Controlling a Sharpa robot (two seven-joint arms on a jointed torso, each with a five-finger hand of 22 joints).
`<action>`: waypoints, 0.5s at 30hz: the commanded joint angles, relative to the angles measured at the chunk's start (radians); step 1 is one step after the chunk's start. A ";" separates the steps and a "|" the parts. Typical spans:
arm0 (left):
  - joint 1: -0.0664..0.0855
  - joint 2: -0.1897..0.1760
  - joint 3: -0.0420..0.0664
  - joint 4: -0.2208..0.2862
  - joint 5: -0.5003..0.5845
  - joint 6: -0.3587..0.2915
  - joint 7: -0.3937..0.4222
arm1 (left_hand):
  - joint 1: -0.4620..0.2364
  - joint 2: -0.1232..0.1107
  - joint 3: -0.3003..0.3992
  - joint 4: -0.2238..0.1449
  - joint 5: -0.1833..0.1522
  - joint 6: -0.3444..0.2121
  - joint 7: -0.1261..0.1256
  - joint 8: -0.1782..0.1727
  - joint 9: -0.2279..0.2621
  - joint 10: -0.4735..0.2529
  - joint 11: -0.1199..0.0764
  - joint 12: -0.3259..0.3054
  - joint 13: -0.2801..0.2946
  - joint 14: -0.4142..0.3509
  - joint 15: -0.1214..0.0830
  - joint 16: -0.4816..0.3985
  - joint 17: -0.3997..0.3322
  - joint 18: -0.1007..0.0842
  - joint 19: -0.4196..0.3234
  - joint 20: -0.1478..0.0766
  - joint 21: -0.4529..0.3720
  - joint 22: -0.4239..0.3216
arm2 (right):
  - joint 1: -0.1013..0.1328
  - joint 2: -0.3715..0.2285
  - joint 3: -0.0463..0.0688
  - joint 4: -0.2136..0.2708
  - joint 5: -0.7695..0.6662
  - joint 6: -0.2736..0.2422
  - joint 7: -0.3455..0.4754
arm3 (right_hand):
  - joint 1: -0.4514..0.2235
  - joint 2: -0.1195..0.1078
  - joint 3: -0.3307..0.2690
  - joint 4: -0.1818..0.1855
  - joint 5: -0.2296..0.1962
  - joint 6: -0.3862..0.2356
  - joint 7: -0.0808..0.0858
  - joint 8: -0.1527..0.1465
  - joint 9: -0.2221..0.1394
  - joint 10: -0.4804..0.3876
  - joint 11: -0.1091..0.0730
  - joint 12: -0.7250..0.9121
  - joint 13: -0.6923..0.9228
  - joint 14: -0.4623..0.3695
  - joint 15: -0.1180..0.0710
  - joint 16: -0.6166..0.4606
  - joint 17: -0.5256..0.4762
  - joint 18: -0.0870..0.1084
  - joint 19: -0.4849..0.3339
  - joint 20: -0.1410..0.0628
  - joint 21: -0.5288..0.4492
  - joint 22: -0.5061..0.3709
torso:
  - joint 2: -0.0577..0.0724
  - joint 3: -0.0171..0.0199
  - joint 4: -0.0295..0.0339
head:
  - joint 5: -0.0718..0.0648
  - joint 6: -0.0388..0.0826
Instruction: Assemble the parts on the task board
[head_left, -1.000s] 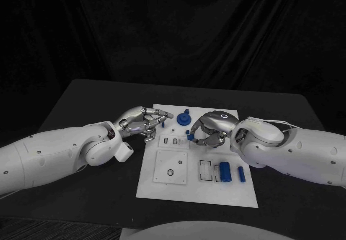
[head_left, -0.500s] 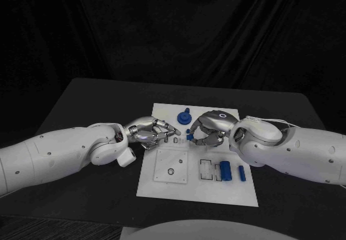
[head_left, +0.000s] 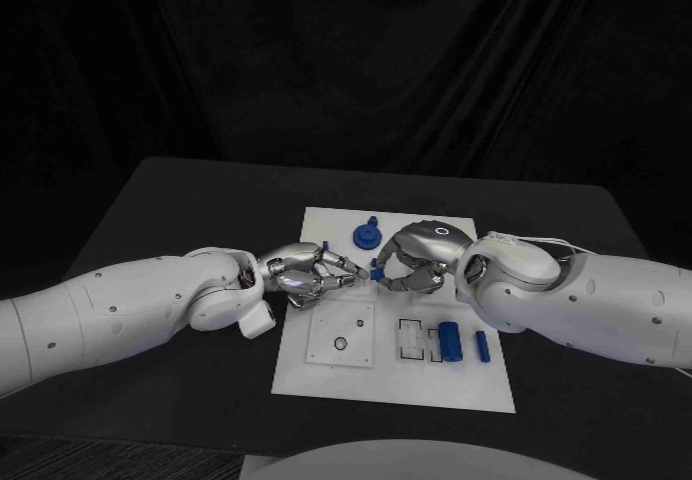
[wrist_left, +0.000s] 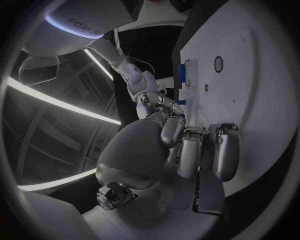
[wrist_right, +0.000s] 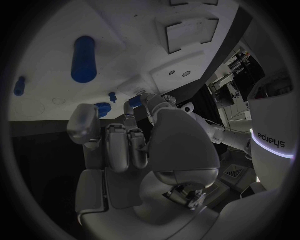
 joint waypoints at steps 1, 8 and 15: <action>-0.003 0.005 0.001 -0.002 -0.006 0.030 -0.010 | -0.008 -0.001 0.007 -0.001 -0.006 -0.010 -0.001 -0.005 -0.001 0.153 -0.056 0.343 0.436 0.104 -0.007 0.003 0.263 -0.008 -0.009 0.000 -0.006 0.137 | 0.000 0.001 0.000 0.001 -0.006 -0.008 -0.006 | 0.008 0.002 0.005 0.000 0.005 0.015 -0.006 0.003 0.000 0.104 -0.001 0.003 0.263 0.078 -0.004 0.003 0.154 0.012 0.006 0.001 0.003 0.098 | -0.001 0.0003 -0.0001 | 0.001 0.000; -0.005 0.009 0.001 -0.006 -0.006 0.030 -0.007 | -0.008 0.000 0.012 -0.003 -0.006 -0.025 -0.005 -0.012 -0.003 0.153 -0.058 0.343 0.436 0.104 -0.009 0.003 0.263 -0.007 -0.017 -0.001 -0.009 0.132 | 0.000 0.003 0.000 0.001 -0.006 -0.003 -0.006 | 0.008 0.001 0.005 0.000 0.004 0.015 -0.006 0.004 0.001 0.104 -0.001 0.003 0.263 0.078 -0.004 0.003 0.154 0.012 0.006 0.001 0.003 0.098 | -0.001 0.0006 -0.0011 | 0.001 -0.002; -0.006 0.011 0.001 -0.008 -0.006 0.029 -0.005 | -0.008 0.001 0.017 -0.005 -0.006 -0.034 -0.007 -0.016 -0.003 0.153 -0.060 0.343 0.436 0.104 -0.010 0.003 0.263 -0.006 -0.020 -0.002 -0.010 0.131 | 0.000 0.006 0.000 0.001 -0.006 0.003 -0.006 | 0.009 0.000 0.006 -0.002 0.001 0.016 -0.006 0.004 0.002 0.104 0.000 0.003 0.263 0.078 -0.003 0.003 0.154 0.012 0.006 0.001 0.003 0.098 | 0.000 0.0004 0.0020 | -0.002 -0.002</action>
